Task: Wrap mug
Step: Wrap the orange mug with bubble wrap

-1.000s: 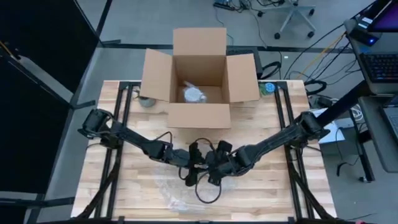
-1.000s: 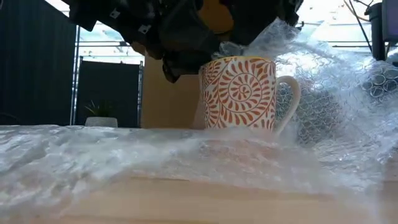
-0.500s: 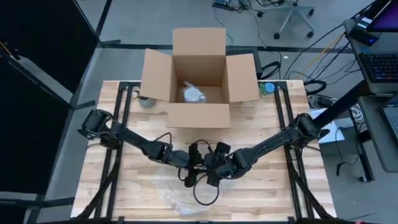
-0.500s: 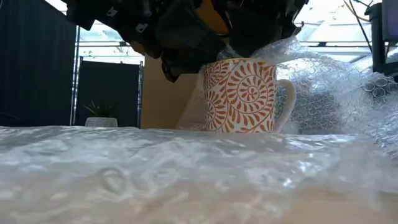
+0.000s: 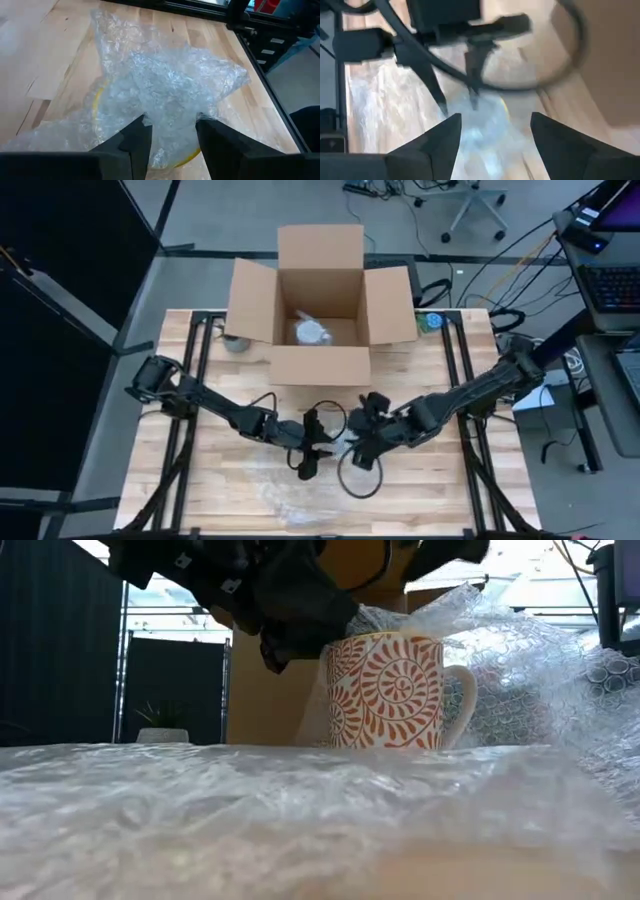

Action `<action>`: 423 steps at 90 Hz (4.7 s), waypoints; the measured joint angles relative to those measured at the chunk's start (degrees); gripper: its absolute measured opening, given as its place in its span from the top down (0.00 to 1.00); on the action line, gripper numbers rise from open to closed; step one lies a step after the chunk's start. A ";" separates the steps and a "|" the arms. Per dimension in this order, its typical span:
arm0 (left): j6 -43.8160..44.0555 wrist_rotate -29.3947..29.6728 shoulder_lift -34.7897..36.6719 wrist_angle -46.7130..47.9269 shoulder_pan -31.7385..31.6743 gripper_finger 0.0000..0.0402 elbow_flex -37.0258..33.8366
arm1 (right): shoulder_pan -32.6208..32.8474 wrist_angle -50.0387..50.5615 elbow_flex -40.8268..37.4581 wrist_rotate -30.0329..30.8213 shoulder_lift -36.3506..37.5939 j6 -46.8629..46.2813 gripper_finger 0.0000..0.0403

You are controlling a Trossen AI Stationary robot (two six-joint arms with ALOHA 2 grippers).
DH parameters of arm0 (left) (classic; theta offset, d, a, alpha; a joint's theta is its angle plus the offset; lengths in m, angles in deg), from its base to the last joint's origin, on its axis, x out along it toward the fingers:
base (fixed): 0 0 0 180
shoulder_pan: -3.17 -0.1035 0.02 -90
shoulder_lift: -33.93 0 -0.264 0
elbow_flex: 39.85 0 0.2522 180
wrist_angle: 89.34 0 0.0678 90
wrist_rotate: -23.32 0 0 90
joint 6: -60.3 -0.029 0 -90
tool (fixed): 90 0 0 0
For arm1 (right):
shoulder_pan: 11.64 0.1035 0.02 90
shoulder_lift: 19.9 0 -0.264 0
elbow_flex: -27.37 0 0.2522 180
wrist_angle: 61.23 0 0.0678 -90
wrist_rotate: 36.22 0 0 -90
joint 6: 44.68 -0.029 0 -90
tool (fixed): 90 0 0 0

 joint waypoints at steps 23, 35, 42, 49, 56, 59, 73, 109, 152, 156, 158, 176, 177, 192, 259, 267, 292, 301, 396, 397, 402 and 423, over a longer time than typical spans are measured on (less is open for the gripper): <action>0.00 0.00 0.00 -0.04 0.00 0.64 0.00 | 0.59 4.33 -9.49 5.01 -1.45 -9.60 0.44; -0.06 0.00 0.00 -0.07 0.00 0.64 0.00 | 0.33 -6.17 -13.78 4.80 -1.82 -9.01 0.47; -0.17 0.00 0.00 -0.05 0.00 0.64 0.00 | 0.34 -12.20 -13.26 4.86 -1.81 -4.57 0.50; -0.17 0.00 0.00 -0.07 0.00 0.64 0.00 | 0.49 -16.89 -11.83 4.86 -1.74 -0.27 0.51; -0.17 -0.02 0.00 -0.07 0.00 0.64 0.00 | 0.49 -20.21 -11.45 3.64 -1.59 3.00 0.53; -0.17 -0.02 0.00 -0.07 0.00 0.64 0.00 | 0.47 -21.18 -11.46 1.87 -1.66 3.86 0.54; -0.17 -0.02 0.00 -0.08 0.00 0.64 0.00 | 0.00 -22.89 -11.49 -4.27 -4.86 6.00 0.63; -0.11 -0.09 0.00 -0.39 -0.04 0.64 0.02 | -5.39 -27.87 -10.88 -17.04 -14.26 7.60 0.97; -0.13 0.04 0.00 -0.12 0.00 0.64 -0.02 | -5.29 -9.03 -1.65 -17.65 -3.14 7.20 0.99; -0.12 0.04 0.00 -0.12 0.00 0.64 -0.02 | -5.15 -10.02 -1.55 -17.18 -2.14 6.69 0.99; -0.12 0.04 0.00 -0.11 0.00 0.64 -0.02 | -5.14 -10.76 -1.52 -16.63 -1.87 6.66 0.99; -0.11 0.04 0.00 -0.11 -0.02 0.64 -0.02 | -4.78 -18.32 -2.07 -15.09 -5.98 8.87 0.99; -0.12 0.04 0.00 -0.11 -0.02 0.64 -0.02 | -4.78 -18.32 -2.07 -15.32 -6.44 8.88 0.99; -0.17 -0.04 0.00 0.00 0.05 0.64 -0.02 | -4.78 -17.71 -2.14 -17.33 -13.40 8.89 0.99; 0.36 1.56 5.62 2.03 0.44 0.64 -0.15 | -4.95 -18.78 -2.09 -17.73 -18.77 9.73 0.99; 1.09 2.08 2.95 0.85 0.29 0.64 -0.15 | -5.02 -18.95 -2.09 -17.61 -18.77 9.94 0.99; 1.72 3.90 -1.54 -1.38 0.28 0.64 0.25 | -5.24 -18.87 -2.38 -17.96 -17.33 9.73 0.99; 1.71 3.96 -1.84 -1.38 0.11 0.64 0.26 | -5.26 -18.72 -2.38 -18.04 -15.23 9.68 0.99; 1.34 3.64 1.10 0.19 0.21 0.64 -0.23 | -4.05 -13.42 -2.05 -16.87 -13.27 8.89 0.99; 1.38 3.56 1.20 0.26 0.25 0.64 -0.24 | -4.03 -13.42 -2.05 -16.88 -13.35 8.90 0.99; 1.56 3.49 1.77 0.40 0.37 0.64 -0.24 | -4.03 -13.12 -2.05 -17.12 -13.44 8.99 0.99; 1.67 3.68 4.02 -2.12 0.55 0.64 -0.33 | -3.97 -12.96 -2.05 -17.33 -13.52 9.08 0.99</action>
